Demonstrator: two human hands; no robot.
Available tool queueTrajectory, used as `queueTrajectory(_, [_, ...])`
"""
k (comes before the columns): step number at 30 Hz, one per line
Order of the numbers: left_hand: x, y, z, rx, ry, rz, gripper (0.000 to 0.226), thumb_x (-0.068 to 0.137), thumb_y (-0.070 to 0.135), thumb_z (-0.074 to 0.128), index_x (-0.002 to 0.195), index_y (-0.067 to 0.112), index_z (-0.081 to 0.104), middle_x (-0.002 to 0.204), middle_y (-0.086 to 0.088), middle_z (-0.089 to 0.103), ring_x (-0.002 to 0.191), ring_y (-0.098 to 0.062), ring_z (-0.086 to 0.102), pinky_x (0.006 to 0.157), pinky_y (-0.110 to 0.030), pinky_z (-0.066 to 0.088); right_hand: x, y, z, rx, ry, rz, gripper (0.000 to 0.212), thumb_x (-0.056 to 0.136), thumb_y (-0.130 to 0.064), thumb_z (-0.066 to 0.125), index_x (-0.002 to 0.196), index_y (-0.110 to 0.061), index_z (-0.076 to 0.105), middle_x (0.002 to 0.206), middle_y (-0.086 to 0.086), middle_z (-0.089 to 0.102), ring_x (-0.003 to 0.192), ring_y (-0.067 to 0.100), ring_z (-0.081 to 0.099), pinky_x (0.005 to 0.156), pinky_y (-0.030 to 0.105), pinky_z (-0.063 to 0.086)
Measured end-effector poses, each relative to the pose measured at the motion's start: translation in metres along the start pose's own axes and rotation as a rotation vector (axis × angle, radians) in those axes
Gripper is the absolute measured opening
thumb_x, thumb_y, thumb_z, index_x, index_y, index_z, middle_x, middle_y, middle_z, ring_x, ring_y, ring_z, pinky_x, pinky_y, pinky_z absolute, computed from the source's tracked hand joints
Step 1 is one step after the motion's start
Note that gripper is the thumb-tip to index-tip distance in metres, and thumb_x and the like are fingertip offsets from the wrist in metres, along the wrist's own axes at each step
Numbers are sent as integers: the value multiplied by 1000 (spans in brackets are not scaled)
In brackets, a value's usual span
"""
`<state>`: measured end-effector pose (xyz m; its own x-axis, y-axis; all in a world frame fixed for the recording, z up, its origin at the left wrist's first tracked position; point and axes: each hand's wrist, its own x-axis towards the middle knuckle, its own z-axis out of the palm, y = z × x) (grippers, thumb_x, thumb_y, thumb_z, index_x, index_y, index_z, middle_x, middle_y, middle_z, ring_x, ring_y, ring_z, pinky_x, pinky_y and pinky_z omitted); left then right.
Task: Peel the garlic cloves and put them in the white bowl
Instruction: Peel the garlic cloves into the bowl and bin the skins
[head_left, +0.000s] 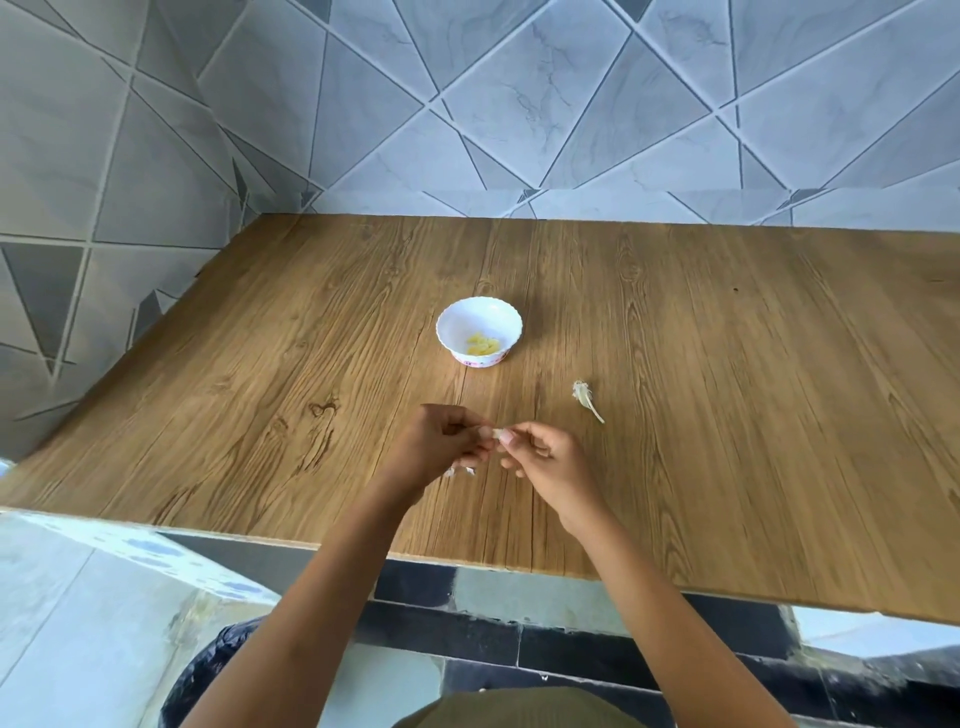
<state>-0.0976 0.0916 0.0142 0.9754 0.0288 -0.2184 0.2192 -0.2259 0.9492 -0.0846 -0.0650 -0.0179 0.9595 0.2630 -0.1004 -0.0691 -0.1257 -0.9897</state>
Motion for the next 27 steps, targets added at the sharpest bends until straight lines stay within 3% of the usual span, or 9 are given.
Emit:
queueTrajectory(6, [-1, -2, -2, 65, 30, -18, 9, 86, 9, 67, 84, 1, 68, 69, -7, 67, 60, -12, 64, 58, -20, 54, 10, 5, 2, -155, -63, -75, 16, 94, -17, 56, 80, -8, 58, 71, -6, 59, 66, 5, 53, 64, 17, 42])
queueTrajectory(12, [0, -2, 0, 58, -13, -80, 15, 89, 10, 64, 76, 3, 66, 61, -4, 63, 53, -9, 60, 52, -17, 49, 9, 18, 11, -547, 168, -587, 15, 87, 0, 48, 74, -6, 46, 71, -5, 45, 61, 5, 37, 54, 16, 31])
queueTrajectory(15, [2, -1, -1, -48, -44, -147, 17, 88, 13, 65, 79, -1, 65, 61, -4, 63, 52, -7, 60, 51, -16, 49, 13, 22, 9, -624, 199, -669, 15, 87, -7, 43, 73, -4, 48, 72, 0, 47, 62, 9, 39, 54, 18, 32])
queueTrajectory(17, [4, -2, -1, -54, -33, -143, 16, 87, 13, 67, 80, -2, 66, 61, -5, 64, 53, -9, 61, 52, -17, 50, 12, 21, 8, -494, 140, -501, 18, 91, -10, 47, 74, -4, 50, 68, -2, 48, 60, 9, 42, 54, 16, 33])
queueTrajectory(18, [6, -3, 0, 17, 2, -74, 14, 86, 10, 68, 79, -1, 66, 62, -5, 65, 54, -11, 62, 53, -18, 51, 11, 13, 7, -338, 74, -307, 19, 93, -12, 50, 75, -5, 51, 67, -4, 50, 59, 8, 44, 54, 15, 35])
queueTrajectory(21, [13, -9, 3, 440, 144, 359, 6, 82, 7, 71, 76, 5, 68, 65, -1, 67, 57, -10, 62, 56, -17, 50, 12, -2, 3, 169, -70, 238, 20, 96, -10, 51, 77, -7, 58, 66, -1, 55, 58, 7, 49, 54, 16, 39])
queueTrajectory(24, [15, -11, 4, 560, 121, 607, 3, 82, 9, 69, 84, 7, 69, 76, 2, 69, 68, -10, 63, 65, -23, 51, 15, -10, -4, 429, -116, 425, 19, 96, -7, 49, 81, -6, 61, 65, 0, 54, 55, 7, 48, 51, 16, 41])
queueTrajectory(27, [17, -12, 3, 512, 58, 660, 6, 83, 10, 68, 88, 7, 69, 80, 3, 69, 74, -8, 64, 69, -23, 52, 11, -10, -8, 550, -138, 499, 17, 96, -7, 49, 85, -4, 62, 65, 0, 56, 54, 6, 50, 49, 15, 43])
